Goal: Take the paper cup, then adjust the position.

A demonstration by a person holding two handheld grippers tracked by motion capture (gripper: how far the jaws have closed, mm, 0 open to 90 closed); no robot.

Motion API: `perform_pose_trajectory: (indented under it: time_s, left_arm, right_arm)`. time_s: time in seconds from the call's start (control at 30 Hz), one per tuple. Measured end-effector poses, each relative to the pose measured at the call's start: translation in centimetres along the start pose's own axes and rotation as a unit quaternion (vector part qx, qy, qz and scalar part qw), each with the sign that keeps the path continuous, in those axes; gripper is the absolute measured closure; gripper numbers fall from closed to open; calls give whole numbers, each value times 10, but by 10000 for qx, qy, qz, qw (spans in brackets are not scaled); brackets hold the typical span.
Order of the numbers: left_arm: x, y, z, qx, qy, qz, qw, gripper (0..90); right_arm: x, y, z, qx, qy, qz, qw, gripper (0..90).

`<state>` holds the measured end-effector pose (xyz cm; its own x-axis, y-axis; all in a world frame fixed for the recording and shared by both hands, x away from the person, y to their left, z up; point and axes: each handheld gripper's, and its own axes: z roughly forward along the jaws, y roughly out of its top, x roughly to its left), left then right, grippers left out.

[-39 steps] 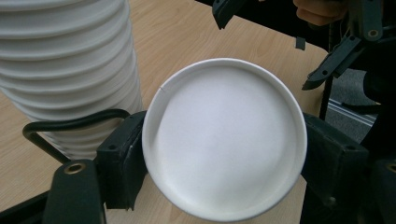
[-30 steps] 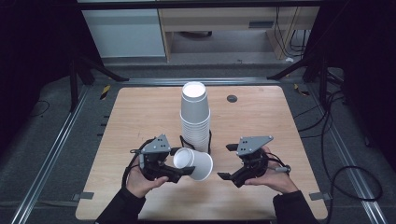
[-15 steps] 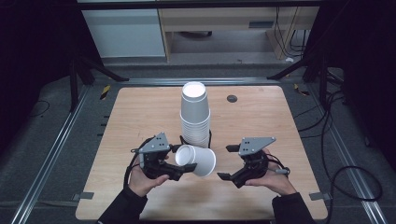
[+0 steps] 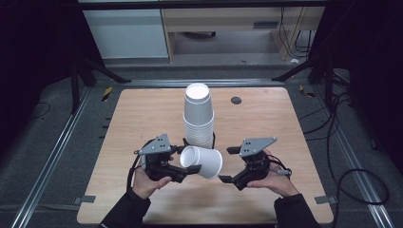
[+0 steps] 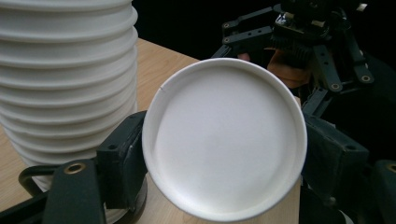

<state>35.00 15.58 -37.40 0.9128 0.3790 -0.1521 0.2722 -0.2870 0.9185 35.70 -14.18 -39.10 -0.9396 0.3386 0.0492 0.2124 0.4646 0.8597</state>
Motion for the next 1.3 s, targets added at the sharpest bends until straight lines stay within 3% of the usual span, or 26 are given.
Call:
perform_pose_trajectory:
  time_s: [0.17, 0.8, 1.3]
  left_arm:
    - [-1, 1, 0, -99, -95, 7, 9999, 234]
    - [-7, 5, 4, -113, -484, 65, 9987, 236]
    - [-11, 5, 9, -90, -536, 123, 9984, 237]
  right_arm:
    - [0, 2, 2, -90, 155, 55, 9998, 44]
    - [4, 2, 18, 3, 482, 13, 9988, 34]
    - [5, 2, 29, 2, 722, -22, 9974, 45]
